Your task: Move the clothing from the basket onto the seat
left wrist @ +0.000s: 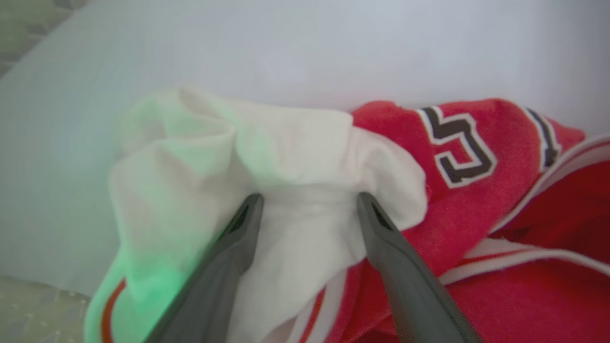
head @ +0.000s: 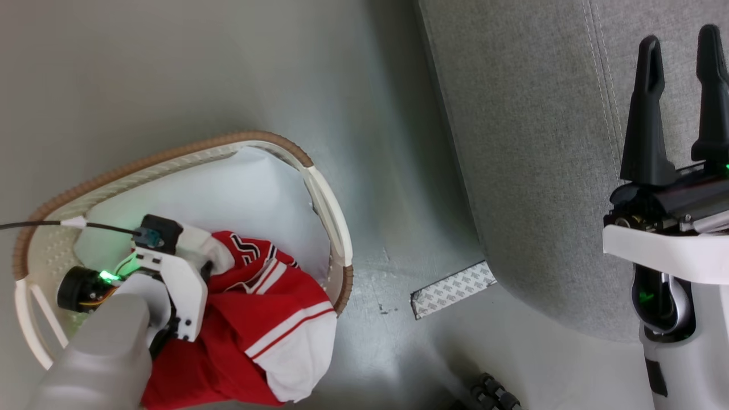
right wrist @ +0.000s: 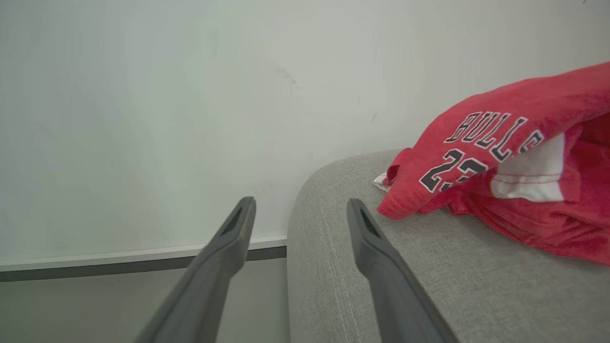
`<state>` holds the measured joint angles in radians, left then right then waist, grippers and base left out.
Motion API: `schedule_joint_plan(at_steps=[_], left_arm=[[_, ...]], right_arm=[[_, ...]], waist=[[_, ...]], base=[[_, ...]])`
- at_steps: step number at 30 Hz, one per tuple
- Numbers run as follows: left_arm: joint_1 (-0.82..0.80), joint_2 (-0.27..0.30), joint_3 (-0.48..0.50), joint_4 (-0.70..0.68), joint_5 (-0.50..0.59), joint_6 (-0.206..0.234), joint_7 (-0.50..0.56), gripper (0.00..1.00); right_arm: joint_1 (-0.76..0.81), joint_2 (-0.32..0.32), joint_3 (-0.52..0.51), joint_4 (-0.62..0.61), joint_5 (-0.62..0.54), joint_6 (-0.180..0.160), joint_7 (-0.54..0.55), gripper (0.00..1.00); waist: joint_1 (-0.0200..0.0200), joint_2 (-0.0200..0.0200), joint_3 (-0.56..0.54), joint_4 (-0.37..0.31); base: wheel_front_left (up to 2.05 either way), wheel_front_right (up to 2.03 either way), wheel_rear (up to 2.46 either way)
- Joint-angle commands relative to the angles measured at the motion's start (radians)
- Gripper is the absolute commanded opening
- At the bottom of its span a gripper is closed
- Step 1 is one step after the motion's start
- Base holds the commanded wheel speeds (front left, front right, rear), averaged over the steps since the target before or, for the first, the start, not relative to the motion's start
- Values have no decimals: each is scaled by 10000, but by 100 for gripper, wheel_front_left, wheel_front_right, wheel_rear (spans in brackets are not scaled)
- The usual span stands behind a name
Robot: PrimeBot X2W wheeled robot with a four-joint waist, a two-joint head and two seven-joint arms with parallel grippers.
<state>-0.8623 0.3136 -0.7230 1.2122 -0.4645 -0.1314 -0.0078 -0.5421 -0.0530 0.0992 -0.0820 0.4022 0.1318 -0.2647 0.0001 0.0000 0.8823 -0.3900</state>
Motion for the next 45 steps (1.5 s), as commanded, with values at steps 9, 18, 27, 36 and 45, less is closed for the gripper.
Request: schedule_joint_plan(at_steps=[9, 18, 27, 36, 45], left_arm=[[63, 337, -972, -205, -757, 21, 1029, 0], [158, 119, -1594, -574, -1576, 21, 278, 0], [1042, -665, -2355, -974, -2382, 21, -948, 0], [1931, -1241, -3046, -1782, -3150, 21, -2330, 0], [2474, -876, -3282, -3548, -3046, 21, -2575, 0]], right_arm=[[133, 30, -19, 56, 209, -21, 7, 100], [123, 23, -101, 224, -35, -21, 6, 100], [543, -86, -253, 690, -536, -21, 7, 100], [1734, -899, -441, 1318, -465, -22, 7, 100], [2763, -1398, -651, 1624, -224, -22, 7, 100]], waist=[[-1, 0, 152, -181], [-1, 0, -700, 251], [-1, 0, -3112, 952], [-1, 0, -5740, 1835], [-1, 0, -7624, 2480]], base=[[0, 0, 0], [0, 0, 0], [0, 0, 0], [0, 0, 0], [0, 0, 0]])
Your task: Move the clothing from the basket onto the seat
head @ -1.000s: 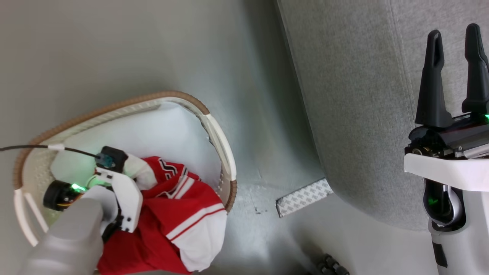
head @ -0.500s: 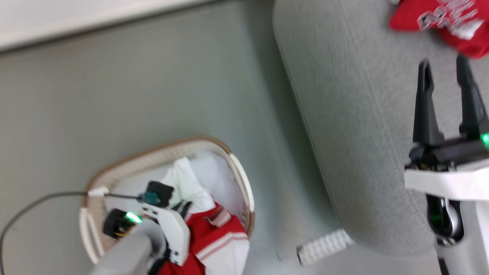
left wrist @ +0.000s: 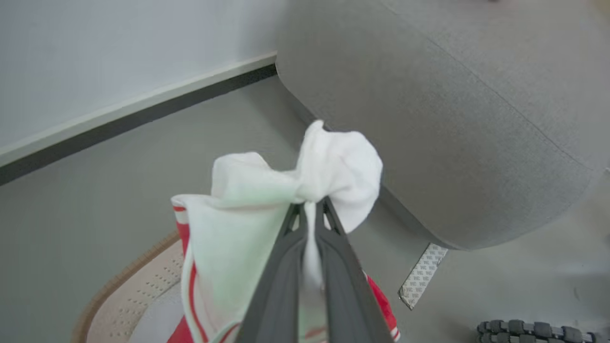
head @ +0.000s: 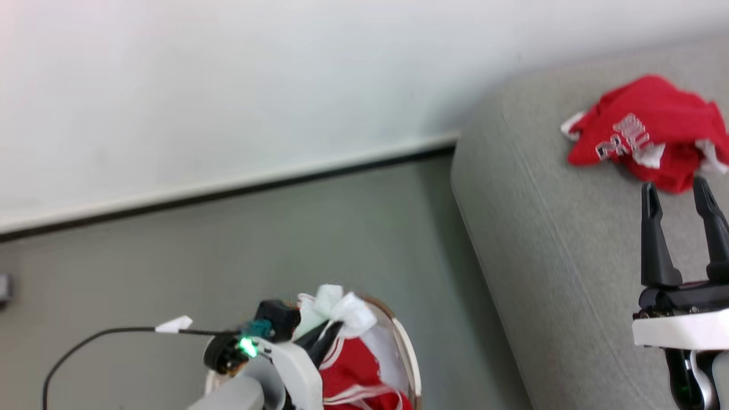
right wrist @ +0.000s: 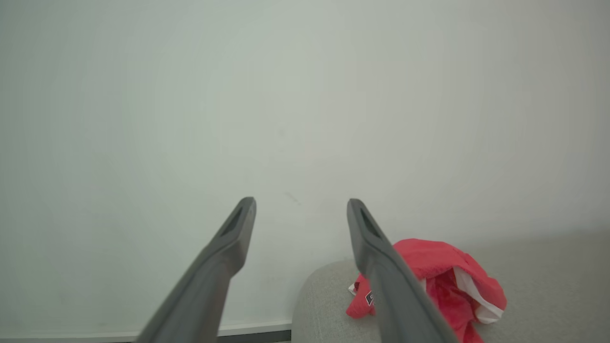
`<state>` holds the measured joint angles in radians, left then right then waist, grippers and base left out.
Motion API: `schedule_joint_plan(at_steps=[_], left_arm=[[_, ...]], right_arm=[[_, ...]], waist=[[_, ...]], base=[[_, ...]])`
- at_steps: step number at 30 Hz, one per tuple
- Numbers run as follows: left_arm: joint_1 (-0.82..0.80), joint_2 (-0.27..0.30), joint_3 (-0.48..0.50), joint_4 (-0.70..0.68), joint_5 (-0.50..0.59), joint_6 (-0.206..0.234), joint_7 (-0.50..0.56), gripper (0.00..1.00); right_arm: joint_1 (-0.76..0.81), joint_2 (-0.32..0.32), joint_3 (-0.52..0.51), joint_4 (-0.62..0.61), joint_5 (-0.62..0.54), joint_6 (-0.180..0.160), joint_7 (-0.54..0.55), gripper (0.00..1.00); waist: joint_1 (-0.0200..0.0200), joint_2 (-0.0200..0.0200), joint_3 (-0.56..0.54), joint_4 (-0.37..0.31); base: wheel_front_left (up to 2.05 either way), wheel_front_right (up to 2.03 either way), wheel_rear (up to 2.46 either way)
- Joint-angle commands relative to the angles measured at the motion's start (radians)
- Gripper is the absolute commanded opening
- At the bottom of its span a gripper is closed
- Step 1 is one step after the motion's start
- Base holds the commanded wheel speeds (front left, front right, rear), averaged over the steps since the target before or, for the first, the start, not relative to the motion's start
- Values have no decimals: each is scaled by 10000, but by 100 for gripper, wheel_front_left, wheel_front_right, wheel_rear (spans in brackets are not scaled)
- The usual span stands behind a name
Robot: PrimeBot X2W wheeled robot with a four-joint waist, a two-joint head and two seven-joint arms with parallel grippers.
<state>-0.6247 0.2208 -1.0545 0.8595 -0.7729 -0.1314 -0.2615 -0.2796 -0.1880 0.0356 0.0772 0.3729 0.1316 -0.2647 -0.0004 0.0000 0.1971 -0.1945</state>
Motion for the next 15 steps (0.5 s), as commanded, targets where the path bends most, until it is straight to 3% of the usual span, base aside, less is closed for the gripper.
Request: schedule_joint_plan(at_steps=[1, 15], left_arm=[[127, 135, 212, -380, 143, 24, -40, 0], [457, 1120, 1477, -4557, 1211, 994, 11, 0]], right_arm=[[212, -82, -4, 53, 98, -20, 7, 100], [967, -297, 183, 292, 345, -20, 8, 100]], waist=[[4, 0, -907, 577], [4, 0, -2170, 909]], base=[[0, 0, 0], [0, 0, 0]])
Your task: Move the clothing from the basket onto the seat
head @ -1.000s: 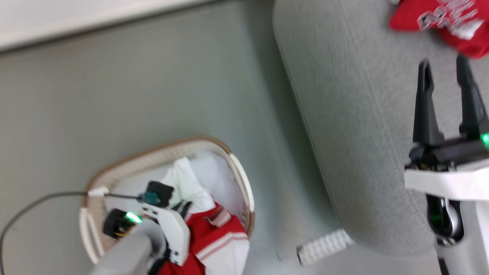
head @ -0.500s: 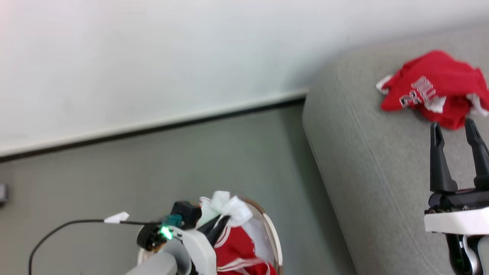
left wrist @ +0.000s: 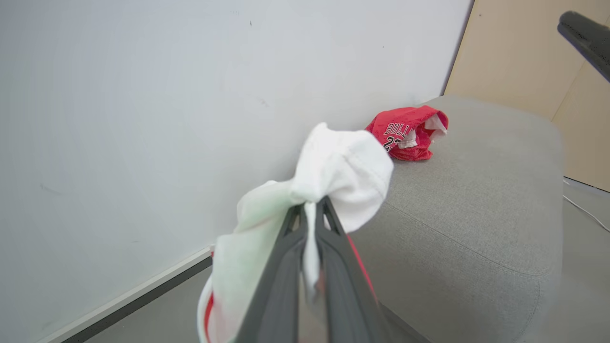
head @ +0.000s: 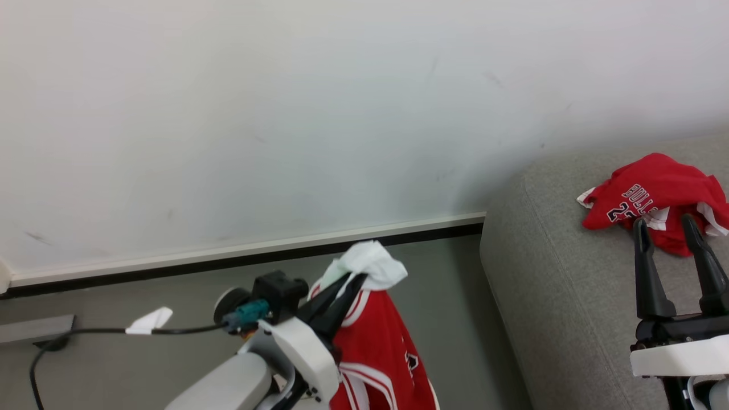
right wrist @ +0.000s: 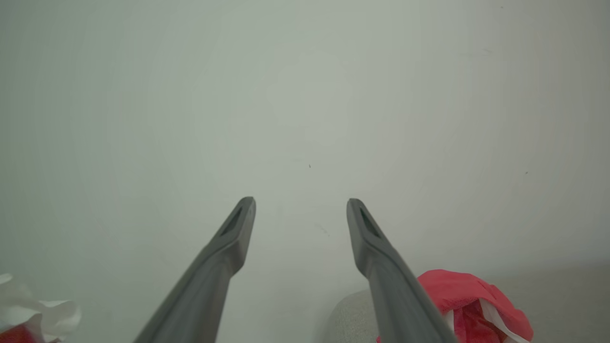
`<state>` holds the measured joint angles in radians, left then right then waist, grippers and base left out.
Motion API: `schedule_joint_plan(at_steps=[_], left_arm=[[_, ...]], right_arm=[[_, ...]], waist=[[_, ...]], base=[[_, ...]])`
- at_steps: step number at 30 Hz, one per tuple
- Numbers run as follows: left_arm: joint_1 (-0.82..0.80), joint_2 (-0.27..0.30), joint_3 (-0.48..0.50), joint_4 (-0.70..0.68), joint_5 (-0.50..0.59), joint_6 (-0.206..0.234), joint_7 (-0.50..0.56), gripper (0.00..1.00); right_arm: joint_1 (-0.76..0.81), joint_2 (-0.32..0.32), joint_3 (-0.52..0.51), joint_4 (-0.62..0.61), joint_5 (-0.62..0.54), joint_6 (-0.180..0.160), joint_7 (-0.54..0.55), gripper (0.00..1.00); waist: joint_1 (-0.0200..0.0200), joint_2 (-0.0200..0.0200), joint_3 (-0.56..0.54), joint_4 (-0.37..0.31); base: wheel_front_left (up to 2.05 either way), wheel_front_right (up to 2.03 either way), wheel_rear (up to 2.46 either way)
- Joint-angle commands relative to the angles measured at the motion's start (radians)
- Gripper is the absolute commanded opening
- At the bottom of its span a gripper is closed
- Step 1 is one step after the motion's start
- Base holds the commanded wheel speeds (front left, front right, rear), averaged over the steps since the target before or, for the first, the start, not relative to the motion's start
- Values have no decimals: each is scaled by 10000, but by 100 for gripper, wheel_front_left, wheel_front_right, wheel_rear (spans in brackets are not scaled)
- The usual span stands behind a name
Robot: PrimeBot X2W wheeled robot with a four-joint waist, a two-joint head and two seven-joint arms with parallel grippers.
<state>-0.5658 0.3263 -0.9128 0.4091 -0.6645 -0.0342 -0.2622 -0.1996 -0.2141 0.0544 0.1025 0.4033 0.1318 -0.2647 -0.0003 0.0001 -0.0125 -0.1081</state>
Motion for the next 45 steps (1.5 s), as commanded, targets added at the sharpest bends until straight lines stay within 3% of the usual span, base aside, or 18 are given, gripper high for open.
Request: schedule_joint_plan(at_steps=[1, 12, 28, 36, 45], left_arm=[[-188, 90, 102, -240, 82, 81, 57, 0], [-1668, 105, 551, -1686, 220, 498, 656, 0], [-2254, 177, 660, -2049, 256, 681, 881, 0], [-2140, 94, 490, -2130, 234, 624, 894, 0], [-2101, -208, 106, -2184, 246, 467, 990, 0]], right_arm=[[216, -1, 16, 57, 51, -21, 8, 100], [593, 175, 257, 210, 151, -22, 8, 100], [420, 97, 1094, 262, 238, -21, 8, 100], [-152, -294, 2610, 466, 335, -22, 8, 100], [-1512, -1020, 5252, 1118, 941, -22, 8, 100]], waist=[[3, -1, -115, 51], [3, -1, -301, 69], [3, -1, 20, -36], [3, -1, 15, 249], [3, -1, -99, 882]], base=[[0, 0, 0], [0, 0, 0], [0, 0, 0], [0, 0, 0], [0, 0, 0]])
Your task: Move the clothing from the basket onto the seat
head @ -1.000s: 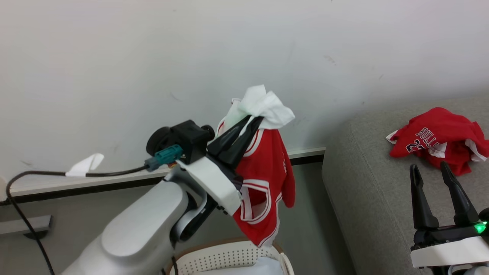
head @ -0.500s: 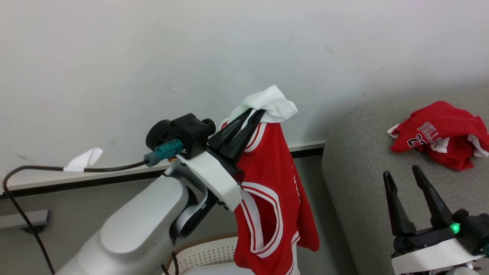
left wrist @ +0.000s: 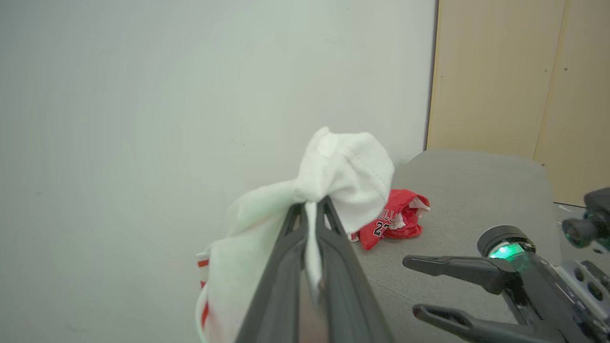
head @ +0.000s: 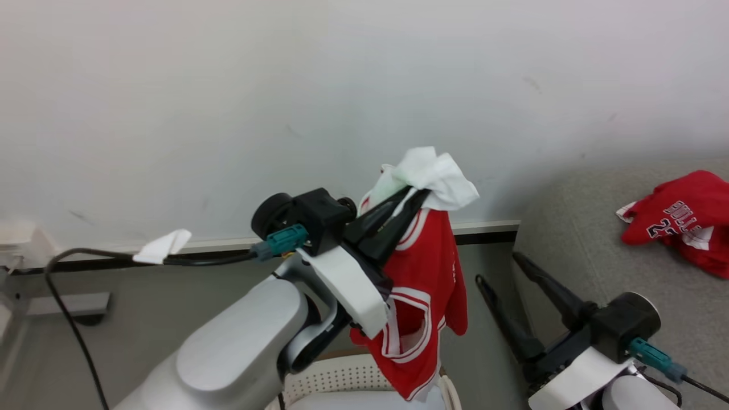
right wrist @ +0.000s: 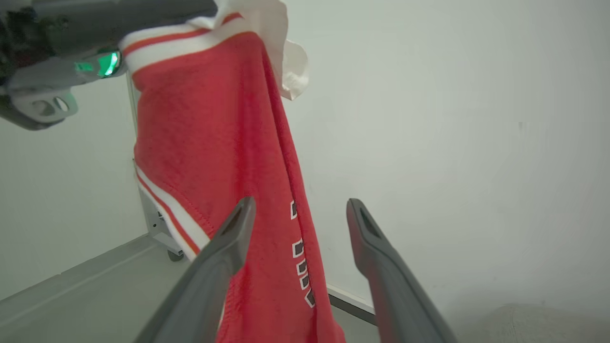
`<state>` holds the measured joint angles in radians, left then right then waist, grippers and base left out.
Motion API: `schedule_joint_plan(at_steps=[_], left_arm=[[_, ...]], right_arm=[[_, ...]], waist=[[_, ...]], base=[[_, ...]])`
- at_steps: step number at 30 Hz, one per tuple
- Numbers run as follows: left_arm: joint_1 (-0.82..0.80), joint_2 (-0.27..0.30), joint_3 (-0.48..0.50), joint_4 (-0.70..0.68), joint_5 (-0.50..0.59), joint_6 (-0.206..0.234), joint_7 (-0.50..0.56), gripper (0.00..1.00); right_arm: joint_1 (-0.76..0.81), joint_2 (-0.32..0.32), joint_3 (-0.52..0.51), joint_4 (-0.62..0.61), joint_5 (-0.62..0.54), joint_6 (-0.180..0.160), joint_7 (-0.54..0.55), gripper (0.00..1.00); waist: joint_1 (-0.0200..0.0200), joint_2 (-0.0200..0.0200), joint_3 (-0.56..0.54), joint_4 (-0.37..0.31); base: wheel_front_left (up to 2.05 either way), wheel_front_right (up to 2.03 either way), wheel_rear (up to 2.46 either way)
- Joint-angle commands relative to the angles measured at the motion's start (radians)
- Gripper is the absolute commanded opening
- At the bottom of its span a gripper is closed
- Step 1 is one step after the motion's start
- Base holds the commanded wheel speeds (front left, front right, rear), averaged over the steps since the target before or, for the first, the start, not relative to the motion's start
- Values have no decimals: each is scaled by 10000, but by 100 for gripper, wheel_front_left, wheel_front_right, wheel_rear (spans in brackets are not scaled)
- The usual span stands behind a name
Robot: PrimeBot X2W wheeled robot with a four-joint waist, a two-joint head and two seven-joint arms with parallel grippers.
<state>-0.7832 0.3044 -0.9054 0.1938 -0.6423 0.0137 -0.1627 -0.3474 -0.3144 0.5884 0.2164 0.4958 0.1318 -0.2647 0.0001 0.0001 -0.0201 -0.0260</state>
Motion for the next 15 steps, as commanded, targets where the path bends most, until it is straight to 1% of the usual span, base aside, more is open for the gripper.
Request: schedule_joint_plan(at_steps=[1, 8, 15], left_arm=[[75, -16, 0, -42, 13, -22, 0, 0], [78, -203, -298, -273, -91, -254, 117, 0], [166, -402, -754, -523, -49, -442, 373, 0]], right_arm=[[-195, -96, 184, 120, 105, -22, 9, 100], [-1247, -613, 1739, 1211, 655, -22, 8, 100], [-1941, -810, 2914, 2018, 1454, -22, 8, 100]], waist=[[-1, -1, -36, 132], [-1, -1, -103, 719], [-1, -1, -215, 1497]], base=[[0, 0, 0], [0, 0, 0], [0, 0, 0]])
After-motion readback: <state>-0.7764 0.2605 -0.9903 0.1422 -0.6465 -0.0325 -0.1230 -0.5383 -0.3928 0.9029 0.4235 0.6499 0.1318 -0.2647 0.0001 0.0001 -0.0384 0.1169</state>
